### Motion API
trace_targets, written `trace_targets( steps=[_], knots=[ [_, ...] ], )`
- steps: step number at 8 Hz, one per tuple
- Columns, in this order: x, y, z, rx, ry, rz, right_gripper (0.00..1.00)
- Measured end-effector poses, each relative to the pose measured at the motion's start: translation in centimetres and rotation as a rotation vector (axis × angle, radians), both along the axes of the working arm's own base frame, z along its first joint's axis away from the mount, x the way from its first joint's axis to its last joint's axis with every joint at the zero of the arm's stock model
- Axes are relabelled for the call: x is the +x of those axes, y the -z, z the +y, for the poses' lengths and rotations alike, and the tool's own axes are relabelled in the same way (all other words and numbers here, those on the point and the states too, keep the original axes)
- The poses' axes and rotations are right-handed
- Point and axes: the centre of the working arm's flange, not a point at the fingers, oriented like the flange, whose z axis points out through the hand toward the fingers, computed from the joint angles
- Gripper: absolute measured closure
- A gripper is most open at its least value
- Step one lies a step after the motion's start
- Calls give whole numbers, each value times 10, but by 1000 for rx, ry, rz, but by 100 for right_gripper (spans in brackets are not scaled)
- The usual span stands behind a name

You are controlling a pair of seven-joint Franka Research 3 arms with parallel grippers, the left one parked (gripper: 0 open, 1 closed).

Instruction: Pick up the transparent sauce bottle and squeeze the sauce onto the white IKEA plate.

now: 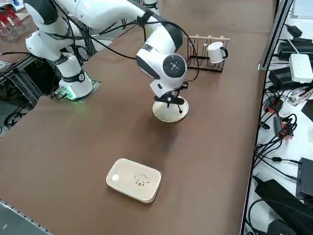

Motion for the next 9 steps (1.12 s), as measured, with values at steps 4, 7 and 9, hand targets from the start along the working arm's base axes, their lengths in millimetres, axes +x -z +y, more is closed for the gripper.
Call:
trace_targets(
  steps=[4,7,9],
  knots=[
    [-23,-5,1,62,9,-16,56],
    [-43,5,13,70,35,-31,56],
    [-50,11,29,82,48,-57,56]
  ],
)
